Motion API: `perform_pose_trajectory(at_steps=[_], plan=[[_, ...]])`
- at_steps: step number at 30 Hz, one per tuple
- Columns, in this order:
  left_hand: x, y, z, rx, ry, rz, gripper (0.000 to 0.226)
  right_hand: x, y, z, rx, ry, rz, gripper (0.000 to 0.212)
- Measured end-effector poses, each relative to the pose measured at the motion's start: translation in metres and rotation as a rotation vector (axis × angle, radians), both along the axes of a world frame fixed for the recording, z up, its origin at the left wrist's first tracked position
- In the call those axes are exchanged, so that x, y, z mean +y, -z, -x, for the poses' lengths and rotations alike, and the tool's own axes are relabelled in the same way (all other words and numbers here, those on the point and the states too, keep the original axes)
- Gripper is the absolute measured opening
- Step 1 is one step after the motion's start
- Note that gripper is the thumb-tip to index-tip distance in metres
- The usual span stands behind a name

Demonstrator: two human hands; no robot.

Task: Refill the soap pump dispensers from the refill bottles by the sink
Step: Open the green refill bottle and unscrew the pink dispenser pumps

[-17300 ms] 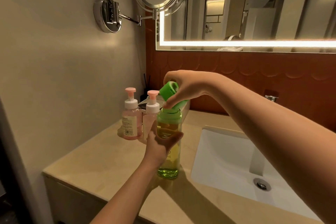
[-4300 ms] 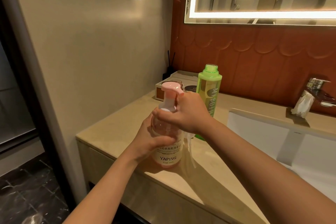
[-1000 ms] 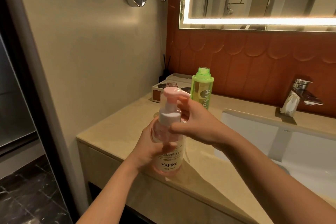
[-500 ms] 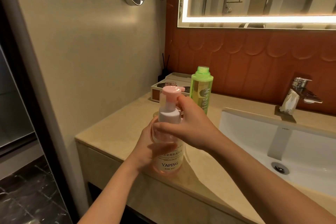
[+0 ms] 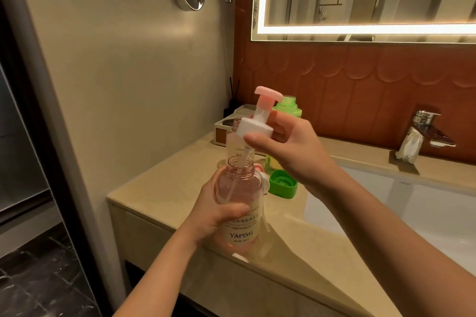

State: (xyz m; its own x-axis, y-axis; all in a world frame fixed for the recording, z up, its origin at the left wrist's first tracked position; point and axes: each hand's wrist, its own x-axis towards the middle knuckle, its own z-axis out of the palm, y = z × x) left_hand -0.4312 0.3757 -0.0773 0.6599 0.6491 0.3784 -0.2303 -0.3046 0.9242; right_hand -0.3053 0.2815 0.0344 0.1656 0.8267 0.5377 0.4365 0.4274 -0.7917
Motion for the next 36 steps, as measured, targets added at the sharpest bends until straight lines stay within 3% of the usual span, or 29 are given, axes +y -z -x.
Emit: perform_pose_trajectory(at_steps=[10, 18, 23, 27, 32, 36], plan=[[0.002, -0.003, -0.005, 0.026, -0.019, 0.037, 0.082, -0.017, -0.012, -0.021, 0.126, 0.125, -0.118, 0.02], [0.003, -0.002, -0.004, 0.0, -0.009, 0.055, 0.08, -0.024, -0.005, -0.04, 0.3, 0.191, -0.094, 0.032], [0.003, -0.001, -0.005, 0.004, -0.01, 0.037, 0.08, -0.022, -0.001, -0.049, 0.454, 0.283, -0.141, 0.013], [0.009, 0.0, 0.001, 0.01, -0.022, 0.009, 0.083, -0.015, 0.001, -0.055, 0.544, 0.38, -0.181, 0.017], [0.023, -0.001, 0.02, 0.003, -0.082, 0.007, 0.081, -0.003, 0.001, -0.052, 0.407, 0.445, -0.154, 0.038], [0.034, -0.001, 0.034, -0.018, -0.149, 0.013, 0.101, 0.018, 0.004, -0.038, 0.117, 0.442, -0.087, 0.04]])
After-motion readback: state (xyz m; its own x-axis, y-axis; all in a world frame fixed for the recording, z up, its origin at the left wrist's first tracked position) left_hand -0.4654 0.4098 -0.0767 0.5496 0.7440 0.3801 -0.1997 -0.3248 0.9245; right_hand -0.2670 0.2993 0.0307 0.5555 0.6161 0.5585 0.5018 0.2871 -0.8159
